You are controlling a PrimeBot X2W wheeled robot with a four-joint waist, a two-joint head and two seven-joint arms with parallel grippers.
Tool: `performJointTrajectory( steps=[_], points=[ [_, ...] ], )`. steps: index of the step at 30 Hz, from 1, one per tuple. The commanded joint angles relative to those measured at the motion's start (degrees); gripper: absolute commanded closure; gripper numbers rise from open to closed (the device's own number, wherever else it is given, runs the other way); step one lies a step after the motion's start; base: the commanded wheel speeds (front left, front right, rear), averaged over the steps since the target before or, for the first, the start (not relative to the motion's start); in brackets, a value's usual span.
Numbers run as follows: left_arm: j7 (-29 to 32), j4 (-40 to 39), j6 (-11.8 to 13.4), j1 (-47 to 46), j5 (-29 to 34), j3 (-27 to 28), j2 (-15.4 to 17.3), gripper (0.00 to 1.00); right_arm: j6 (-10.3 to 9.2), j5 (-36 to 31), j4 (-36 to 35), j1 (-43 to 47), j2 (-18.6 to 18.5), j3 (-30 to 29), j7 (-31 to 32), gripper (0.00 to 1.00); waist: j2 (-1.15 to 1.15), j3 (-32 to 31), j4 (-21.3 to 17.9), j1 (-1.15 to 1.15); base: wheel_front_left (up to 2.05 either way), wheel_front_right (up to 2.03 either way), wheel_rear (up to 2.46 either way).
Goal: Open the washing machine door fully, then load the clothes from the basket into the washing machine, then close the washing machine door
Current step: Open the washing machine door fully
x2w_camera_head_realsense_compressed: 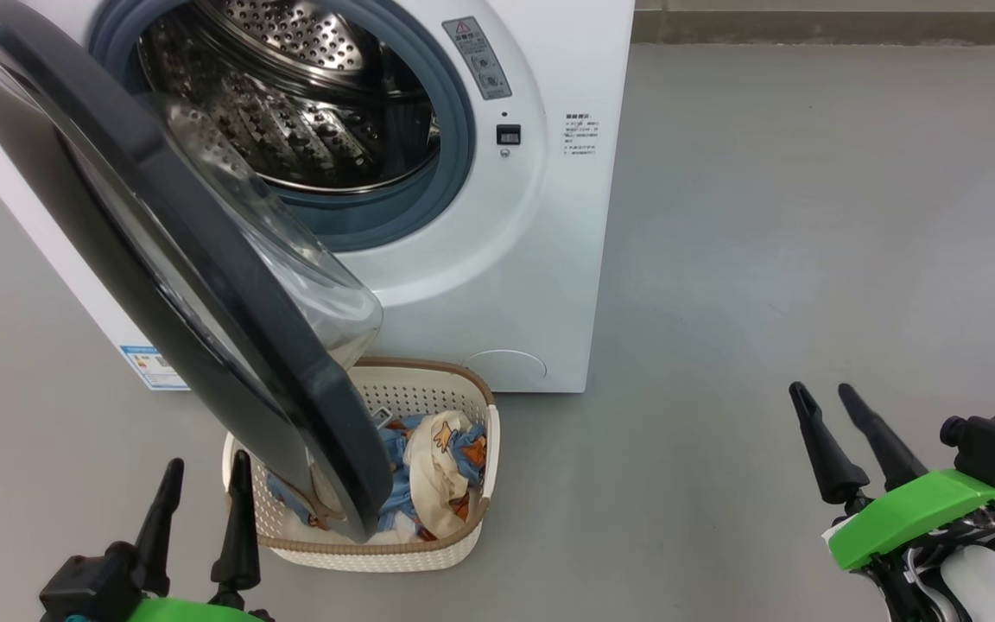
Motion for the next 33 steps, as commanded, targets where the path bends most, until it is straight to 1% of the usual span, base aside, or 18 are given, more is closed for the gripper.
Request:
performJointTrajectory(
  steps=[1, 8, 9, 12, 18, 25, 31, 32, 33],
  points=[
    [-0.37, -1.44, 0.02, -1.42, 0.60, 1.73, 0.63, 0.00, 0.33, -2.94, -2.23, 0.60, -0.46, -1.19, -0.70, 0.00, 0.00, 0.10, 0.08, 0.00, 0.00, 0.00, 0.00],
    [-0.37, -1.40, 0.02, -1.69, 0.77, 1.74, 0.49, 0.00, 0.33, -14.52, -7.10, 3.51, 2.47, -8.67, -0.70, 0.00, 0.00, 0.26, 0.50, 0.00, 0.00, 0.00, 0.00],
    [-0.37, -1.40, 0.02, -1.69, 0.77, 1.74, 0.49, 0.00, 0.33, -14.52, -7.10, 3.51, 2.47, -8.67, -0.70, 0.00, 0.00, 0.26, 0.50, 0.00, 0.00, 0.00, 0.00],
    [-0.37, -1.41, 0.02, -1.70, 0.79, 1.77, 0.43, 0.00, 0.33, -17.66, -8.16, 4.65, 3.58, -11.01, -0.70, 0.00, 0.00, 0.35, 0.66, 0.00, 0.00, 0.00, 0.00],
    [-0.37, -1.32, 0.02, -2.01, 0.70, 1.73, 0.36, 0.00, 0.33, -19.90, -7.53, 6.10, 4.53, -12.18, -0.71, 0.00, 0.00, 0.77, 0.95, 0.00, 0.00, 0.00, 0.00],
    [-0.37, -1.26, 0.02, -2.51, 0.52, 1.84, 0.24, 0.00, 0.33, -20.88, -6.60, 7.58, 6.03, -13.62, -0.71, 0.00, 0.00, 1.24, 1.25, 0.00, 0.00, 0.00, 0.00],
    [-0.37, -1.28, 0.02, -2.79, 0.46, 2.30, 0.35, 0.00, 0.33, -21.39, -6.67, 7.57, 6.50, -14.10, -0.71, 0.00, 0.00, 1.36, 1.07, 0.00, 0.00, 0.00, 0.00],
    [-0.37, -1.24, 0.02, -2.92, 0.38, 2.37, 0.35, 0.19, 0.33, -21.59, -6.78, 7.53, 6.57, -14.42, -0.71, 0.00, 0.00, 1.36, 1.07, 0.00, 0.00, 0.00, 0.00],
    [-0.37, -1.26, 0.02, -3.08, 0.36, 2.76, 0.31, 1.00, 0.33, -21.77, -6.88, 7.55, 6.67, -14.65, -0.71, 0.00, 0.00, 1.36, 1.08, 0.00, 0.00, 0.00, 0.00]
  ],
)
